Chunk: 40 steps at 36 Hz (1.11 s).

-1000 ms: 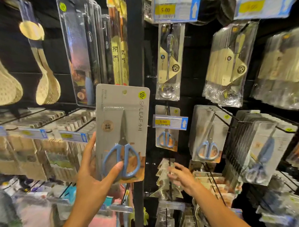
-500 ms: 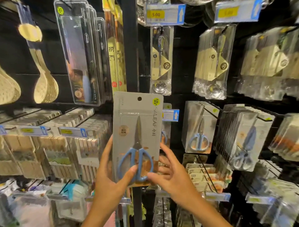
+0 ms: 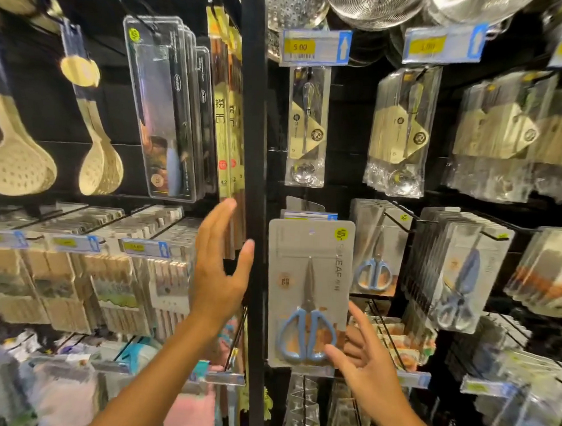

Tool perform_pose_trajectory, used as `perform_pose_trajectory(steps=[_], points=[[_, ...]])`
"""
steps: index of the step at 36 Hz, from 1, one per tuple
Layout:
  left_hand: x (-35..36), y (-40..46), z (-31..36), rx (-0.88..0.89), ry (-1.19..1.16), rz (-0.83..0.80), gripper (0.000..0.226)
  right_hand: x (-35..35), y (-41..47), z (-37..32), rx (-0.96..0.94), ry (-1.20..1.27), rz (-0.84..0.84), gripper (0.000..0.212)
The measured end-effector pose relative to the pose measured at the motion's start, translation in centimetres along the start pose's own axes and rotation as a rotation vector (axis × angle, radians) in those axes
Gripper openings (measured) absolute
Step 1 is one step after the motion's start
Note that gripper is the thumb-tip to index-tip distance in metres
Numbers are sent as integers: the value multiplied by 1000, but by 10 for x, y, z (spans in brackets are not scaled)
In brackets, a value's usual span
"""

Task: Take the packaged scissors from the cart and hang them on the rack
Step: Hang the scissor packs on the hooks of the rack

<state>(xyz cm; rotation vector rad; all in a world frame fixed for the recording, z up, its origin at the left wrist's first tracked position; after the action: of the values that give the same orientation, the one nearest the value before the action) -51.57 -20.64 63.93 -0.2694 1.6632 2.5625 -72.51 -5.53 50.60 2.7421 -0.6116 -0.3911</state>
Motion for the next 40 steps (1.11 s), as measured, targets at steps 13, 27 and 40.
perform_pose_trajectory(steps=[13, 27, 40], points=[[57, 32, -38, 244, 349, -76, 68, -9, -2, 59, 192, 13, 17, 88], [57, 30, -36, 240, 337, -57, 70, 12, 48, 42, 100, -23, 33, 78], [59, 30, -38, 233, 301, -51, 73, 8, 43, 43, 78, 45, 24, 70]])
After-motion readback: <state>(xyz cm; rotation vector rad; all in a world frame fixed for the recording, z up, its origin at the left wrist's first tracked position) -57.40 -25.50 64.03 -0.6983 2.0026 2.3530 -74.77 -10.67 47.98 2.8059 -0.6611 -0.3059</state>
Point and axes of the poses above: each hand's wrist, its own y-axis towards the middle knuckle, its own x-axis out of the palm, z = x × y, the point moved 4 cm from there along y, towards the middle knuckle, and after that the axes turned 2 degrees about -z, right-handed, at the moved point
